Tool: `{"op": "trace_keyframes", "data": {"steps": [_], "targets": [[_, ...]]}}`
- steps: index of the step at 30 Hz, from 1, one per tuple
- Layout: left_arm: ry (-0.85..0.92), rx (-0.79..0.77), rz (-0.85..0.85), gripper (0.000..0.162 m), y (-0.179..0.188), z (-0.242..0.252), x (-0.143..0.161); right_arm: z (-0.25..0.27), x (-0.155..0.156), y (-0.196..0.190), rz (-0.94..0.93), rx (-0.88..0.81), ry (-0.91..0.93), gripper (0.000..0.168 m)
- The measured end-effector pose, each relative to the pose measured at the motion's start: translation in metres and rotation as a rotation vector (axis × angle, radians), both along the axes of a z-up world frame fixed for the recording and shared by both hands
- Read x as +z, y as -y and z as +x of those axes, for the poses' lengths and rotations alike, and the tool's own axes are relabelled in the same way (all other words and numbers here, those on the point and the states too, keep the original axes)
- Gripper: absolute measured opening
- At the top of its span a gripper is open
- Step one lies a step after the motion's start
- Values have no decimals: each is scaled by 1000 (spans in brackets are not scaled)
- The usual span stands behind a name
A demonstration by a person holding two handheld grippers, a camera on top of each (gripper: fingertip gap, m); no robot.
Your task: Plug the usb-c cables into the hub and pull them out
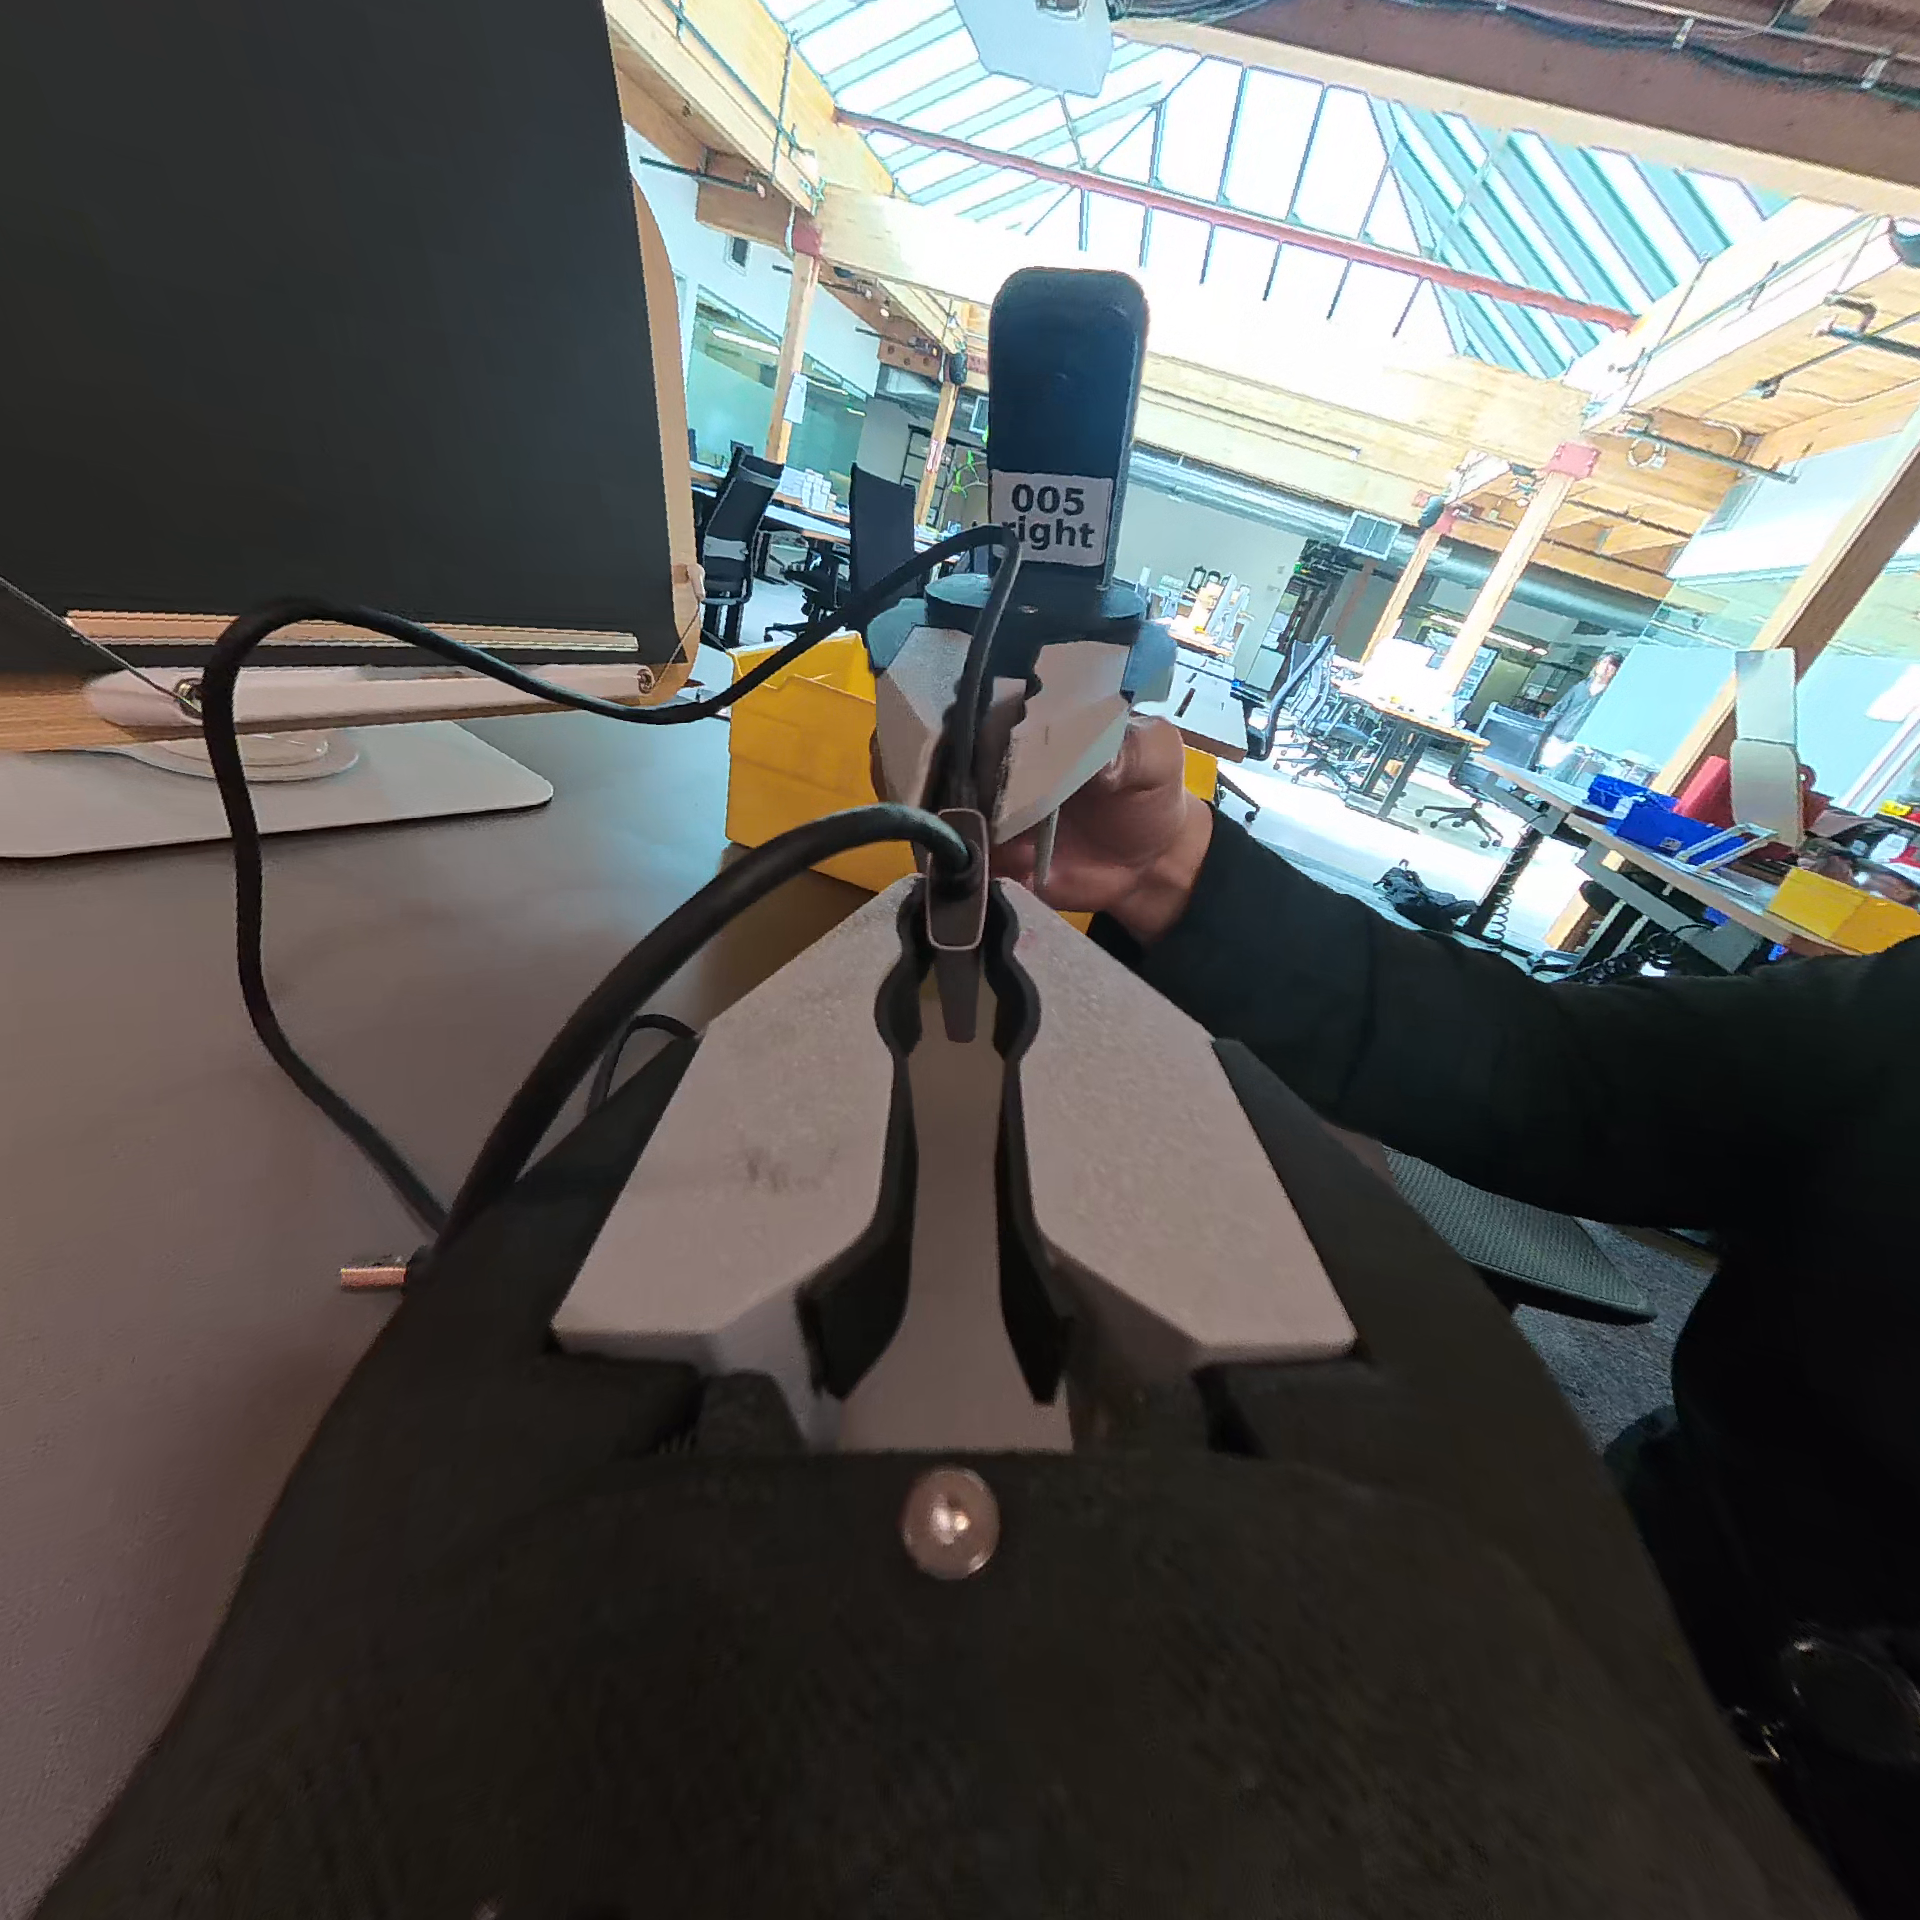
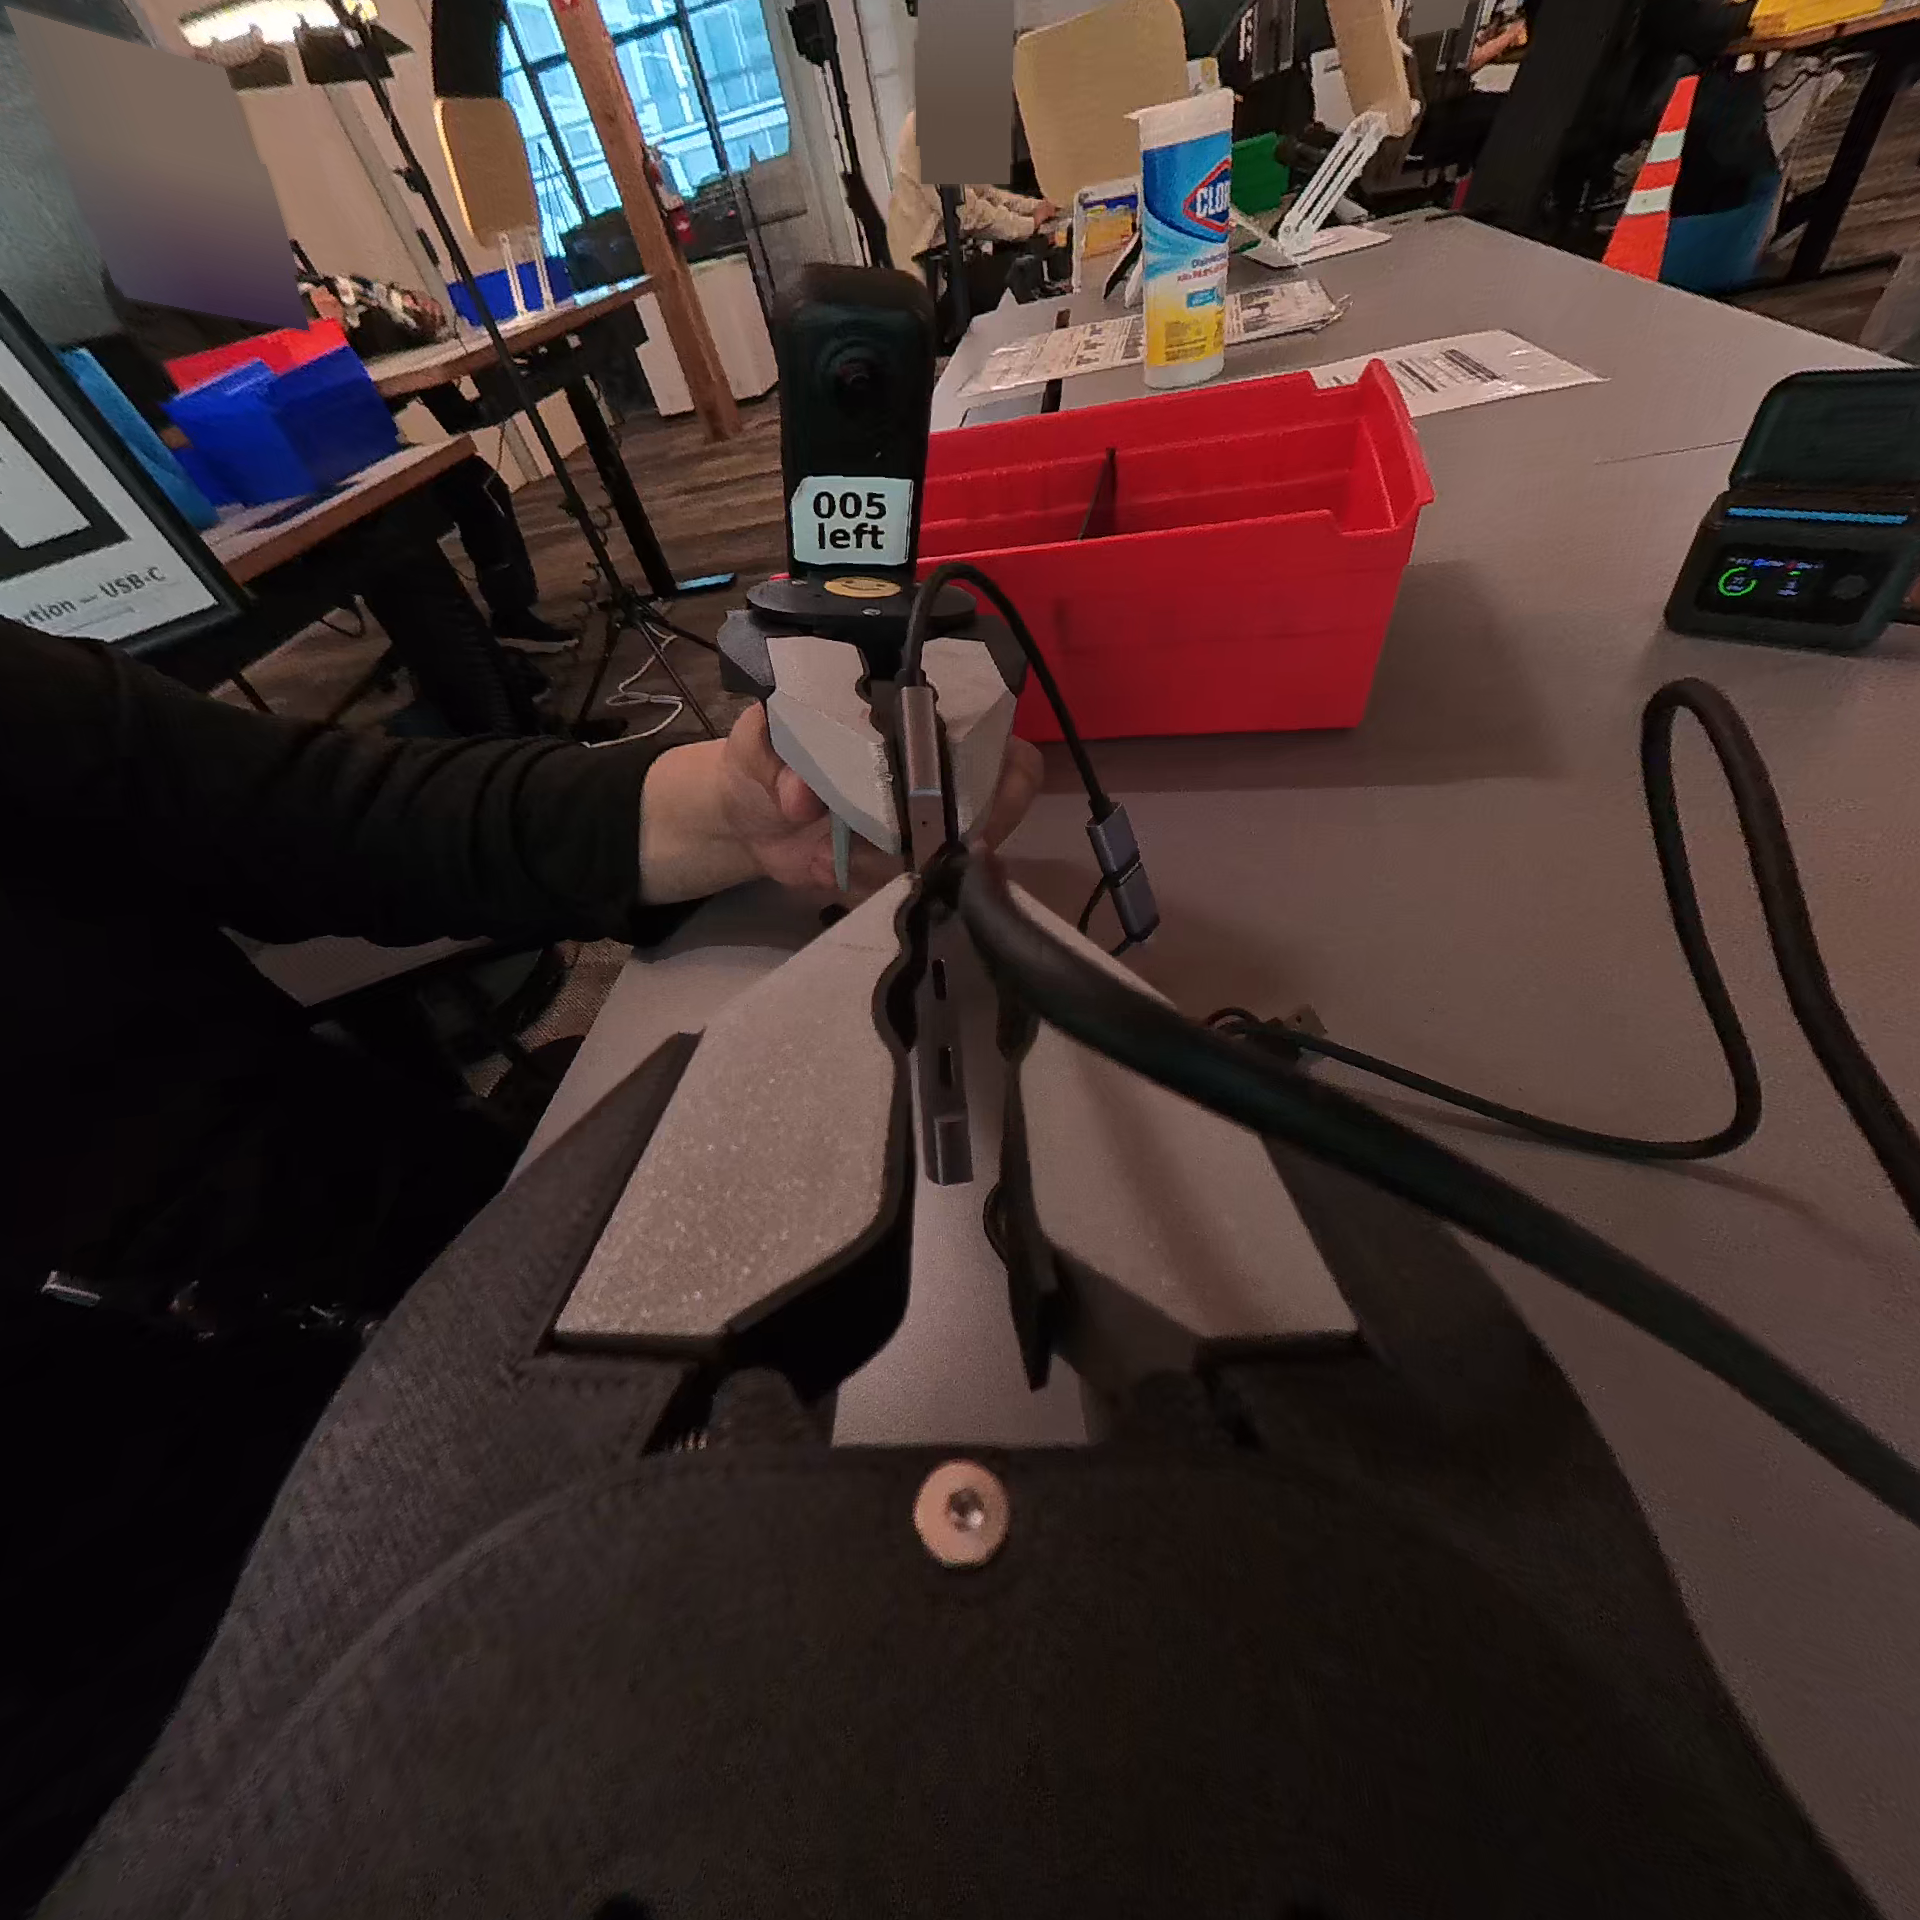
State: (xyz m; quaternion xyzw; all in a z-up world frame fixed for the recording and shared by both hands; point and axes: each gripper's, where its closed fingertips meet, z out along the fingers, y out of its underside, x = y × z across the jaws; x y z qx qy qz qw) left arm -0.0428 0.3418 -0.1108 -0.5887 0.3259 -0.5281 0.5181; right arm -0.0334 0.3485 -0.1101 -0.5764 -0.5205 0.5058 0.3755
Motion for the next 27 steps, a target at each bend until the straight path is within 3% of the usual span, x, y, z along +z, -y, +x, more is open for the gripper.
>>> {"op": "trace_keyframes", "data": {"steps": [15,27], "targets": [[-7,0,-15,8,1,1,-5,-2,-4,6,-11,44,1,3],[190,85,66,7,2,-12,30,-20,-2,15,-60,102,-95,3]]}}
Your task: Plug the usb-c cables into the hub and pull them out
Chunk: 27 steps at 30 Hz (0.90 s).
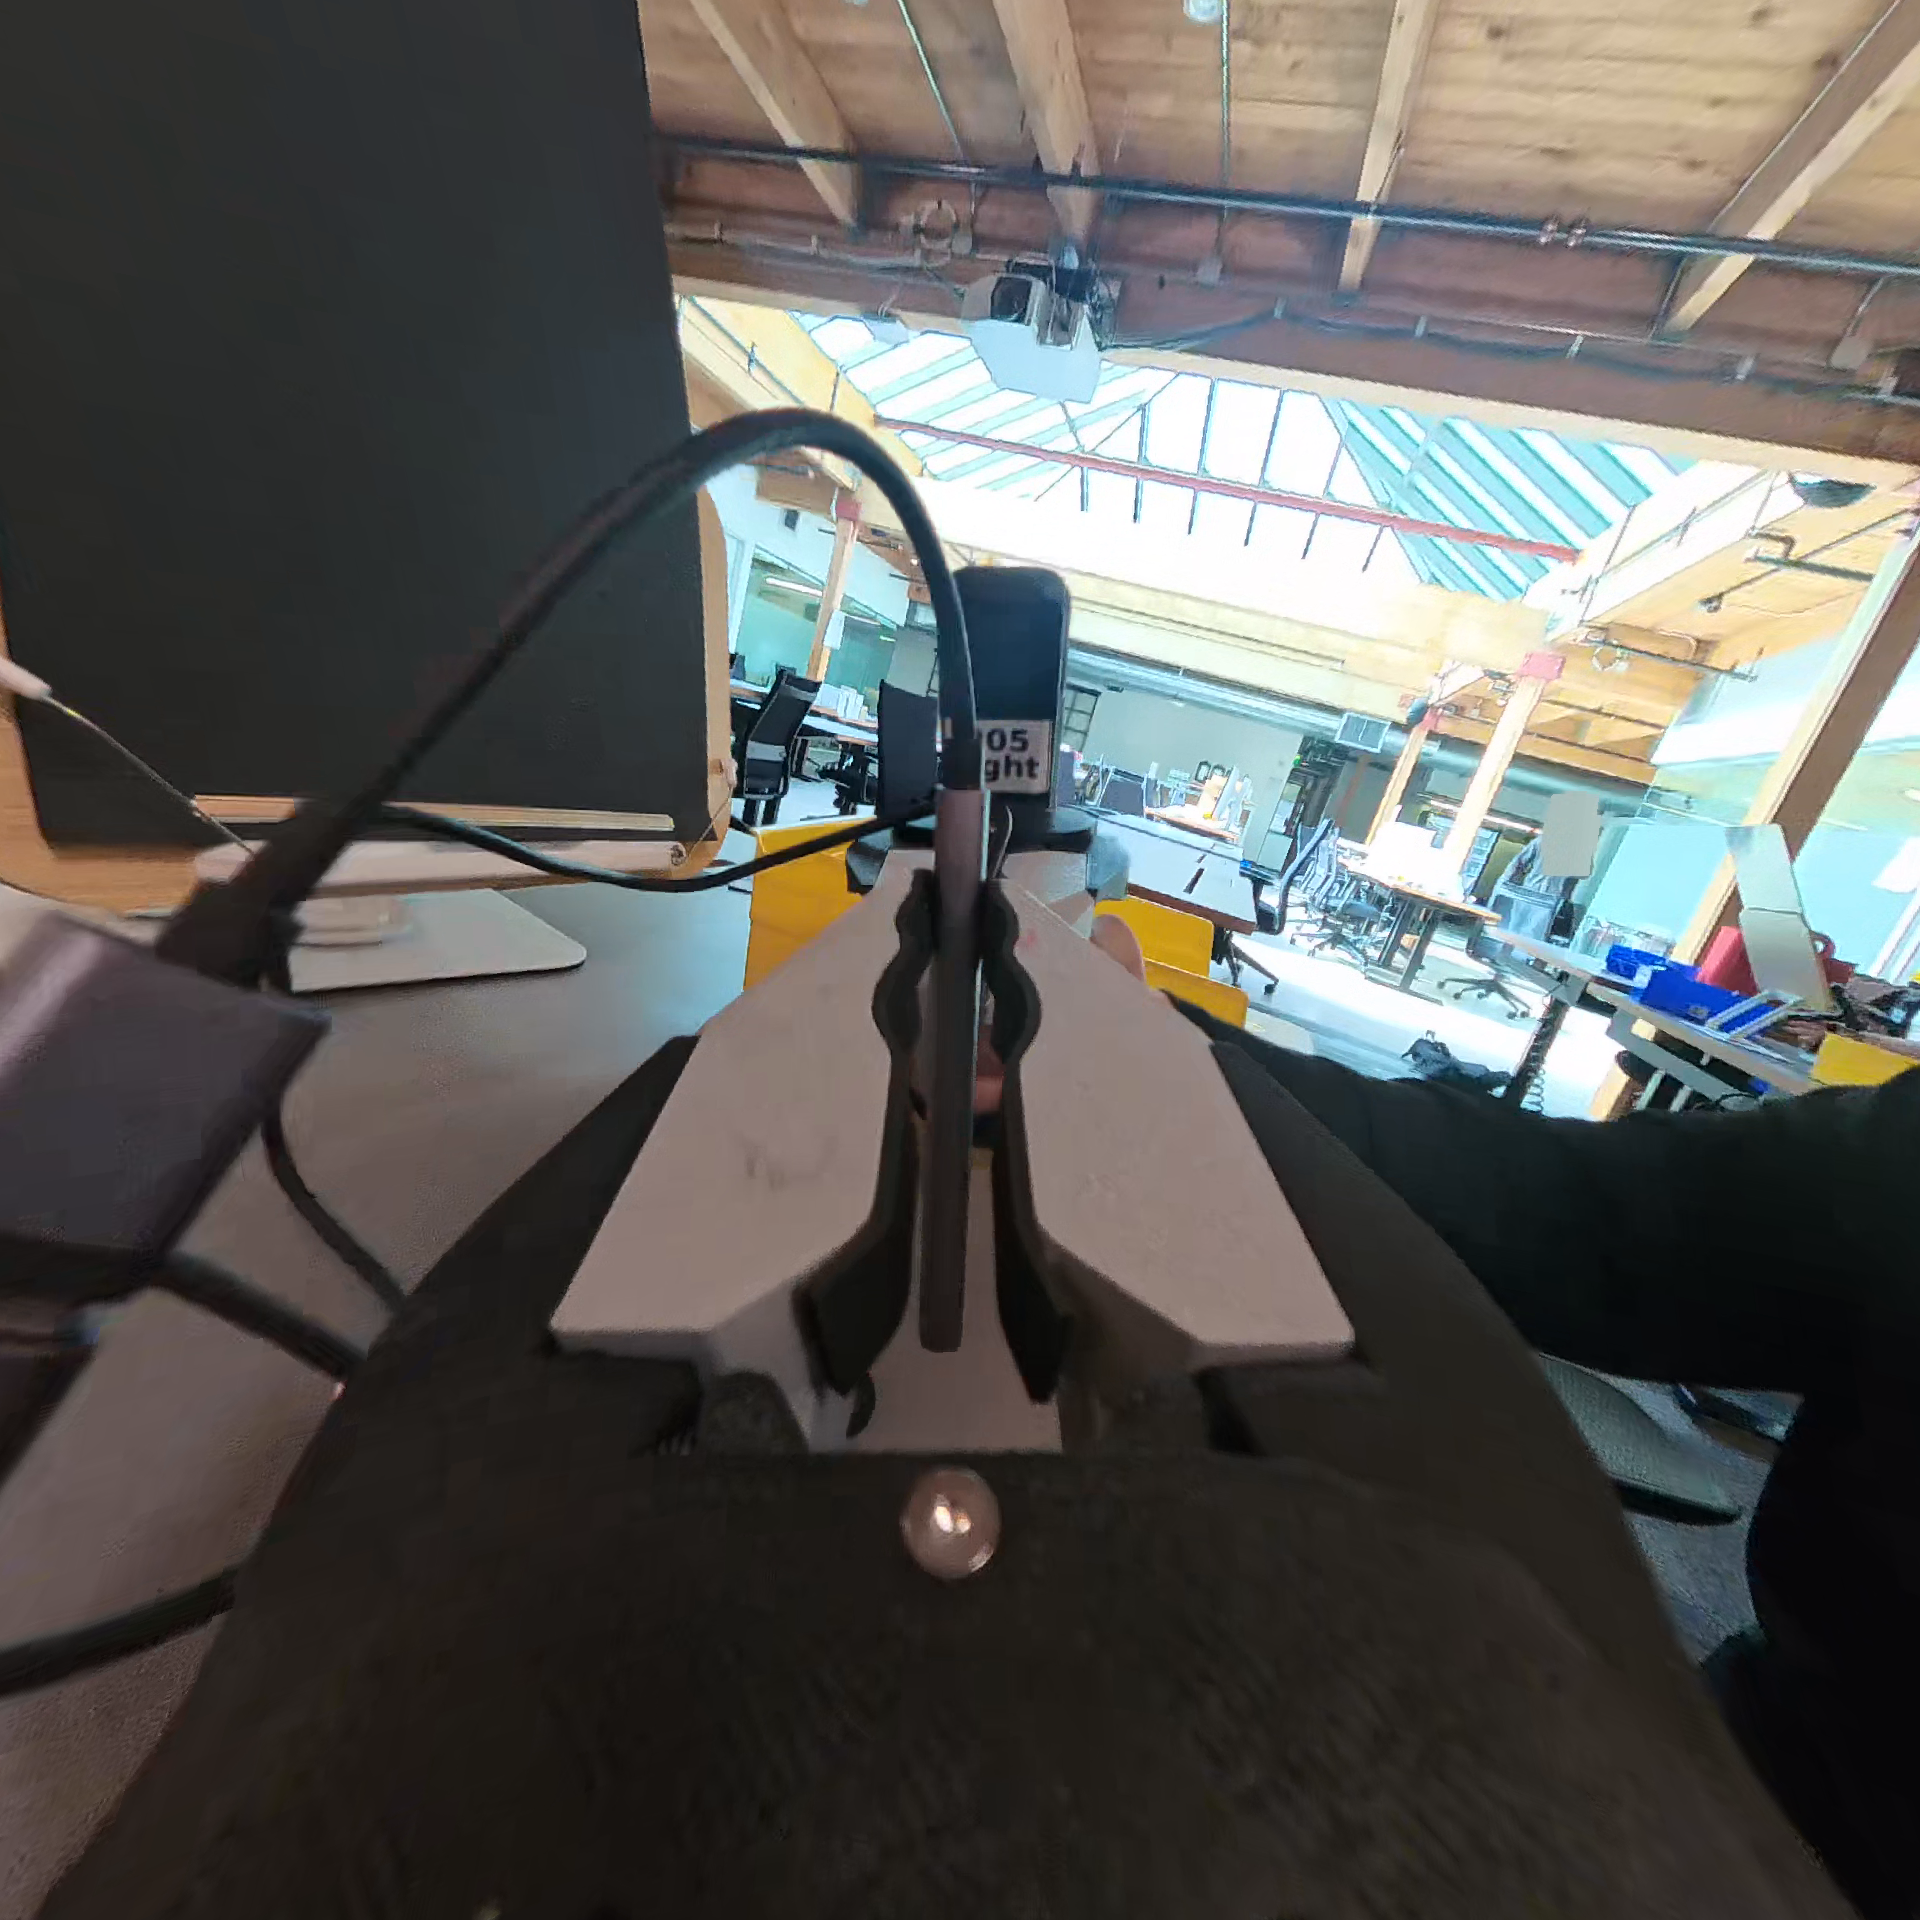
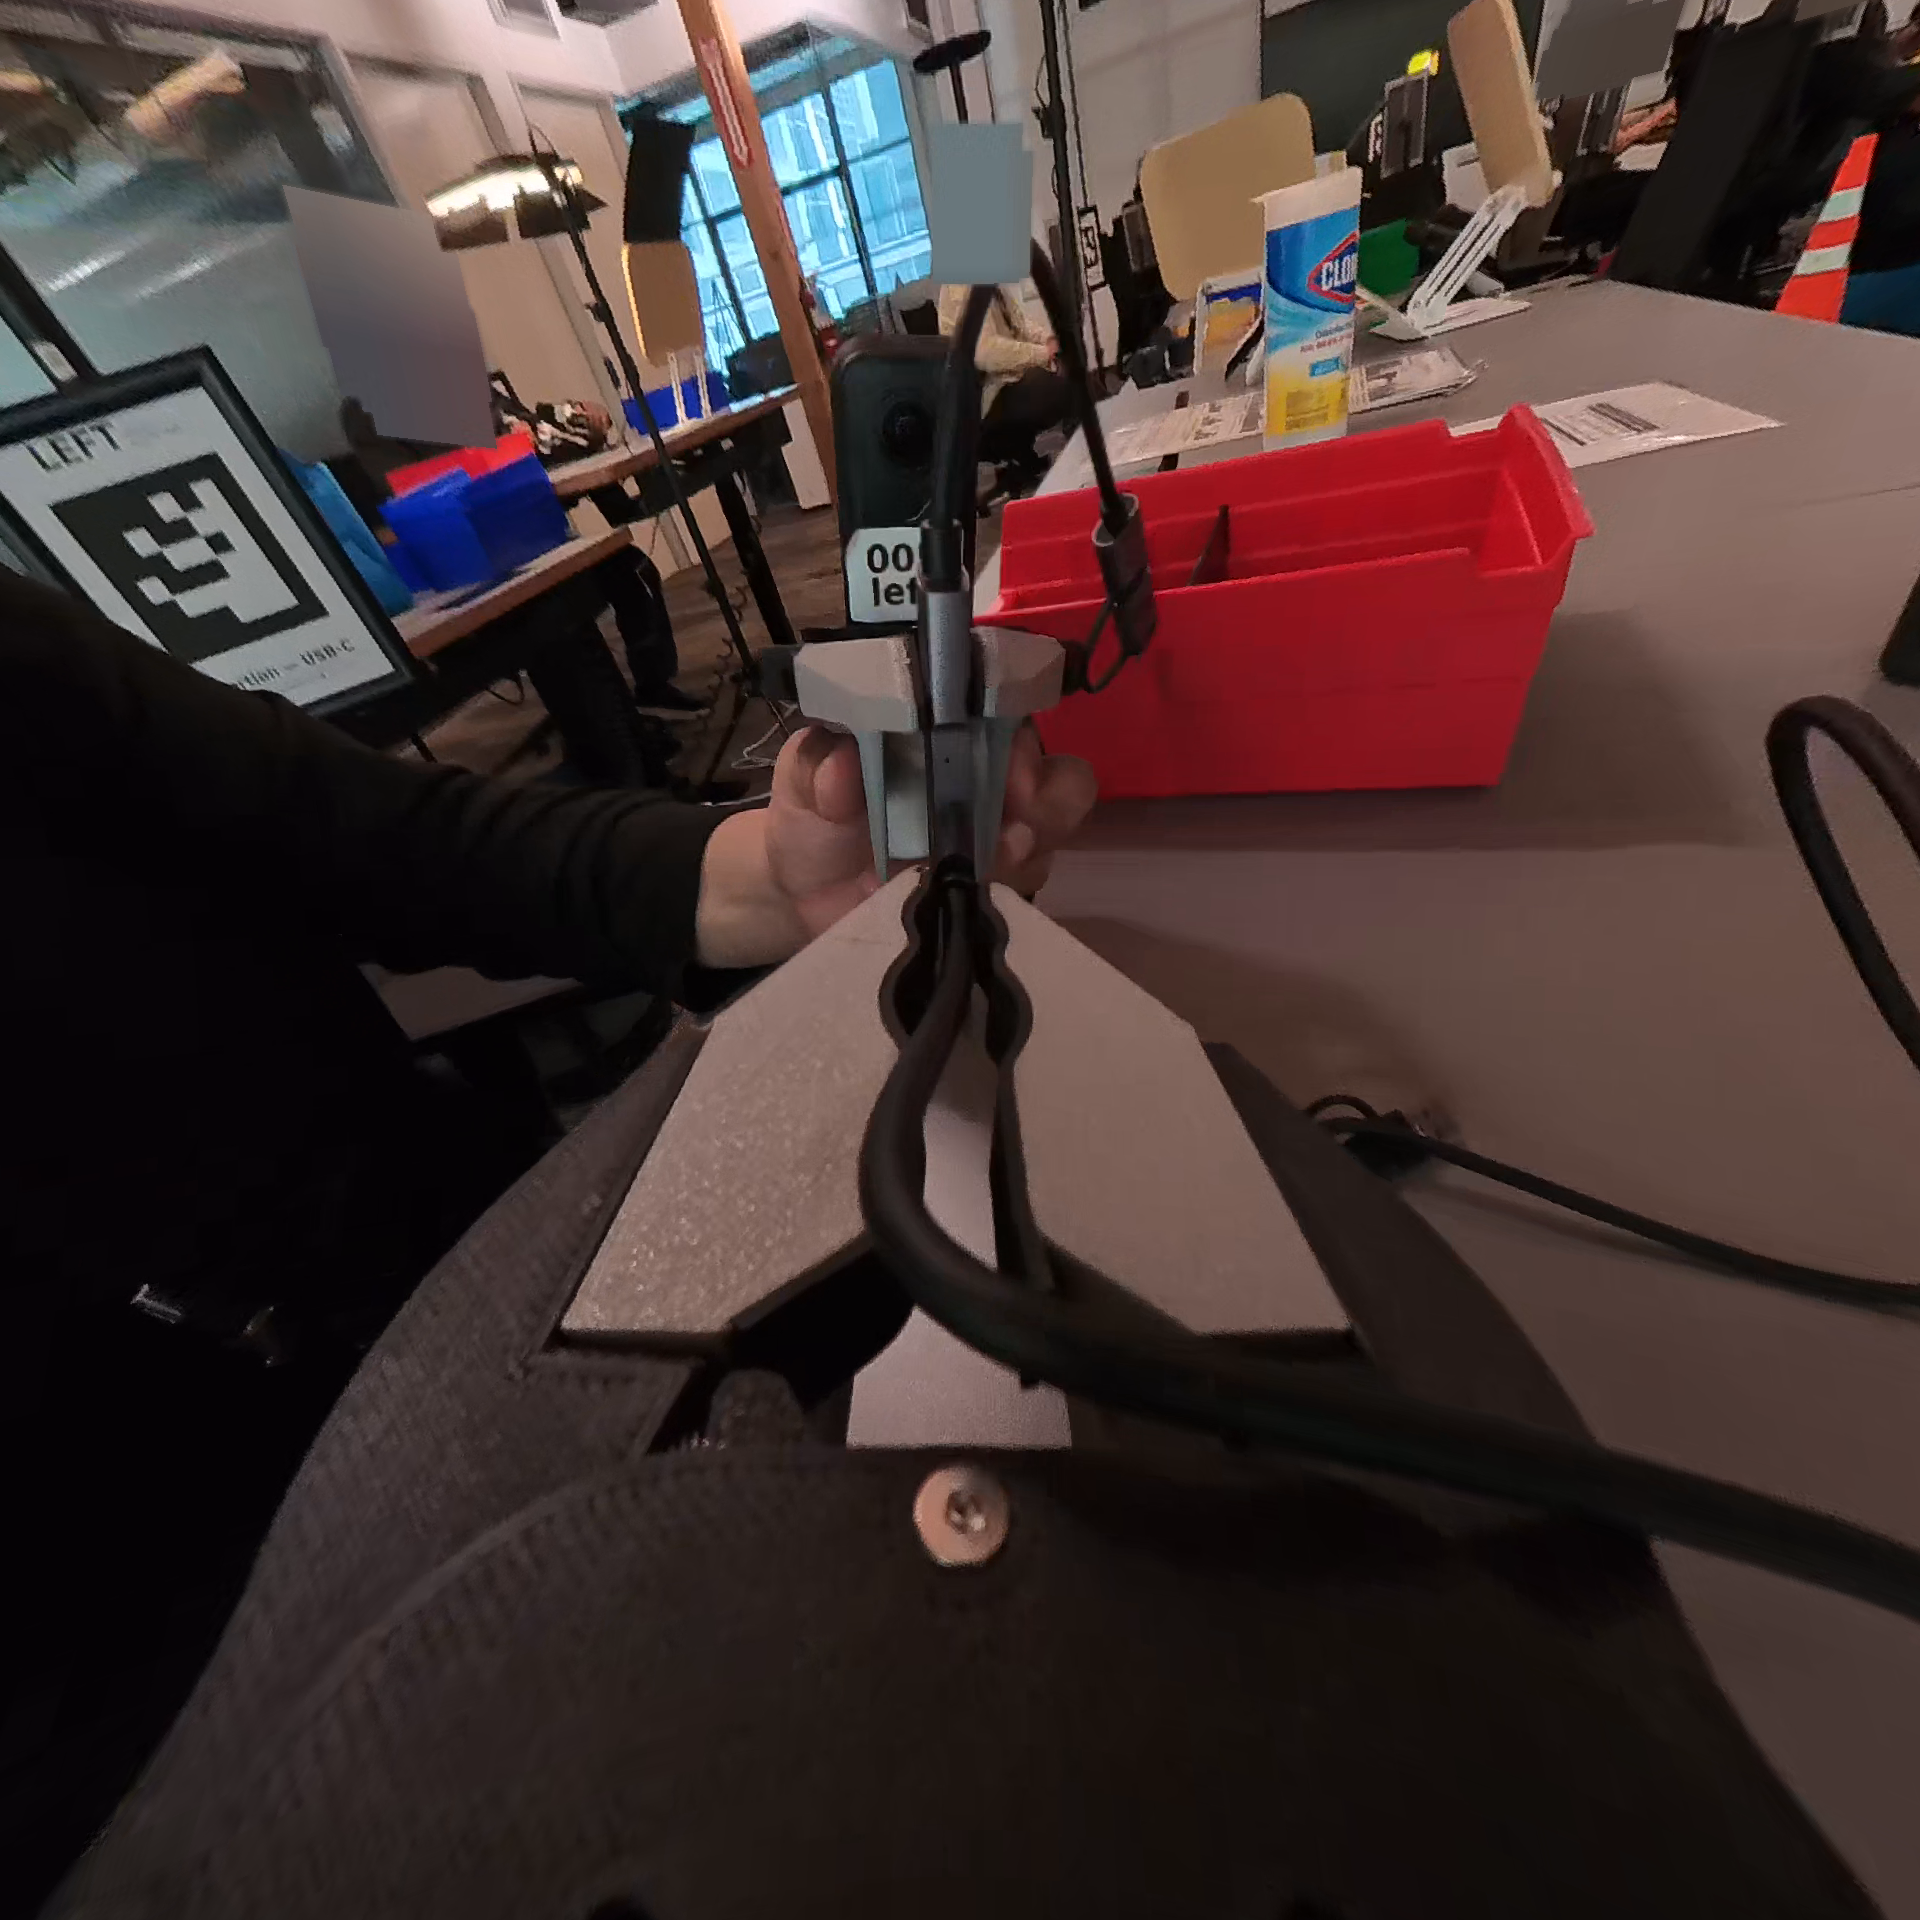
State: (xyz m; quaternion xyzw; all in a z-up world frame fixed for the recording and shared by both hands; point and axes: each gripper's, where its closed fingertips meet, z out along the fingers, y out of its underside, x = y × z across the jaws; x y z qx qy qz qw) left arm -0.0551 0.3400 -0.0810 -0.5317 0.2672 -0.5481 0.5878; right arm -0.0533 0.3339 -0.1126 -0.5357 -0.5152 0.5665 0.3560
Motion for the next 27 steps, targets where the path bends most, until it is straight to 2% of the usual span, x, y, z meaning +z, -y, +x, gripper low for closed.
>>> {"op": "trace_keyframes", "data": {"steps": [14,21,27], "targets": [[-13,-40,-69,7,-10,3,-6,1,3,-9,-91,-18,-55,4],[5,-53,-62,7,-7,4,-2,4,8,-6,-14,-30,-54,3],[-147,-103,-70,8,3,4,-25,5,6,-2,2,-14,-44,3]]}}
